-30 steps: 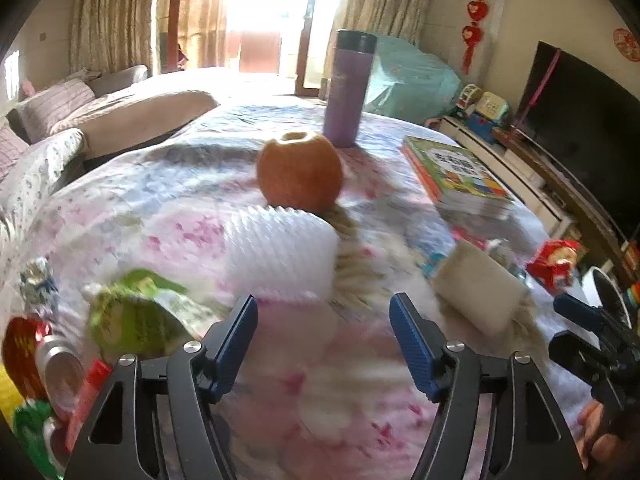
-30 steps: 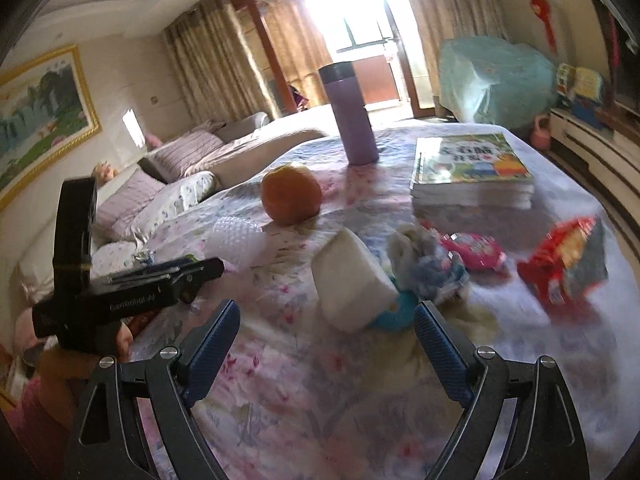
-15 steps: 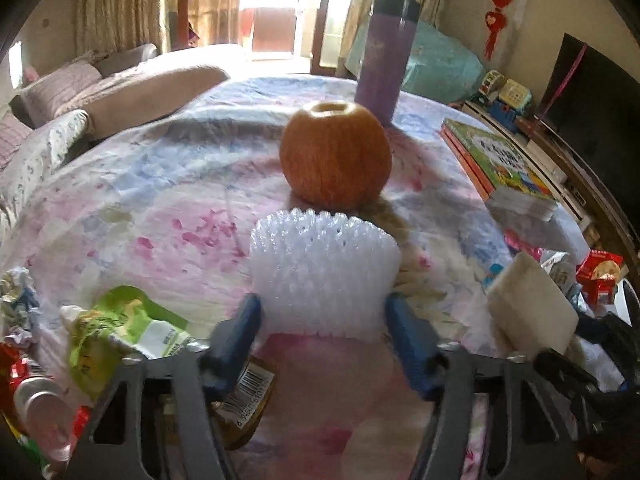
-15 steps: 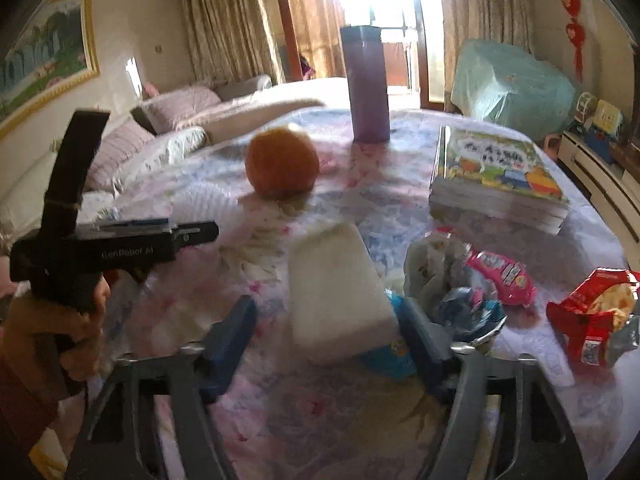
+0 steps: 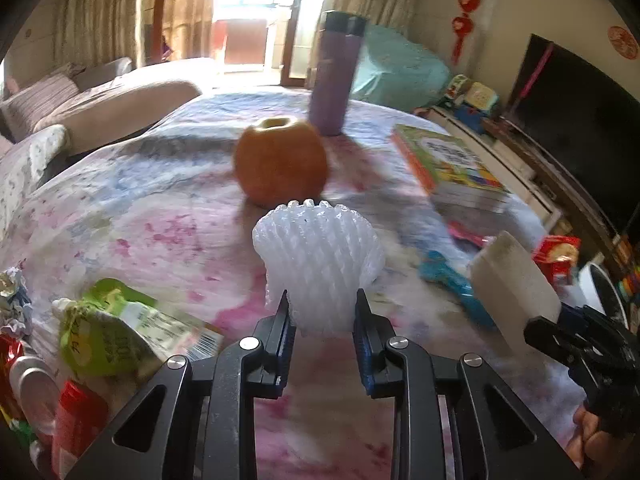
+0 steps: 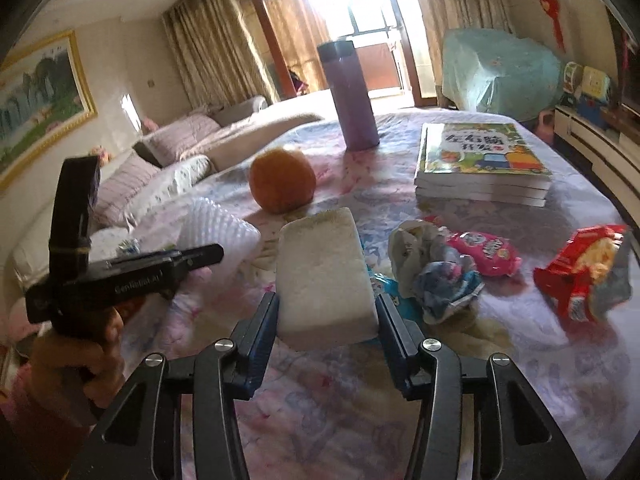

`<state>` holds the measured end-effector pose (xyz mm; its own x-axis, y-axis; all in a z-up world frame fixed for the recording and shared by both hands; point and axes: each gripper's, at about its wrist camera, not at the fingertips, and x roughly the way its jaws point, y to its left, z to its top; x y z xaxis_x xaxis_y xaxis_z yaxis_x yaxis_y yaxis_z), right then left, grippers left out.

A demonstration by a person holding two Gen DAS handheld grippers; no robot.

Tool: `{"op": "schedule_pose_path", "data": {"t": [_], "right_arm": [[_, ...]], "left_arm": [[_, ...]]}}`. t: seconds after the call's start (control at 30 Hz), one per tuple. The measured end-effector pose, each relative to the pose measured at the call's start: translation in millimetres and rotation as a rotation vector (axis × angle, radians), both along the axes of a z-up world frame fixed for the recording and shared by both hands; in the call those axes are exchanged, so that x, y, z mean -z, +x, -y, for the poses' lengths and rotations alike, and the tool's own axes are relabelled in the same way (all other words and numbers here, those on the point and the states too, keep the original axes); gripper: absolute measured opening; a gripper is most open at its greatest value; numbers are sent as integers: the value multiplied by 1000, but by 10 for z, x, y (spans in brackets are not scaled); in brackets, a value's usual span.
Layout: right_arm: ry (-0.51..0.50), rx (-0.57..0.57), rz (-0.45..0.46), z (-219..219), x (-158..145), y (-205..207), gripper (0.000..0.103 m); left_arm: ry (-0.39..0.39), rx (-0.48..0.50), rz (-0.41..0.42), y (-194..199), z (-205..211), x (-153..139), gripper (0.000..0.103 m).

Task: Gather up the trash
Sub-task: 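Grasp the white foam net with the left tool while the right tool grasps the white block, then carry the foam net and white block with both tools over the bin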

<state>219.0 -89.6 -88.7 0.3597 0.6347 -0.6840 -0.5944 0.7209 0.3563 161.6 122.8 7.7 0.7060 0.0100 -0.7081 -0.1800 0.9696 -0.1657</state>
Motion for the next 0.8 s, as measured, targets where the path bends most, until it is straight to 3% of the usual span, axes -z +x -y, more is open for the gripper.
{"op": "schedule_pose_path", "data": {"t": [0.23,0.8], "right_arm": [[42,46,-9,312,-118,-118,50],[72,238,-42,1354,-137,-377,50]], "left_arm": [[-47,71,10,-165,282,-74,25],[-65,273,14,-348,1226,-195,25]]}}
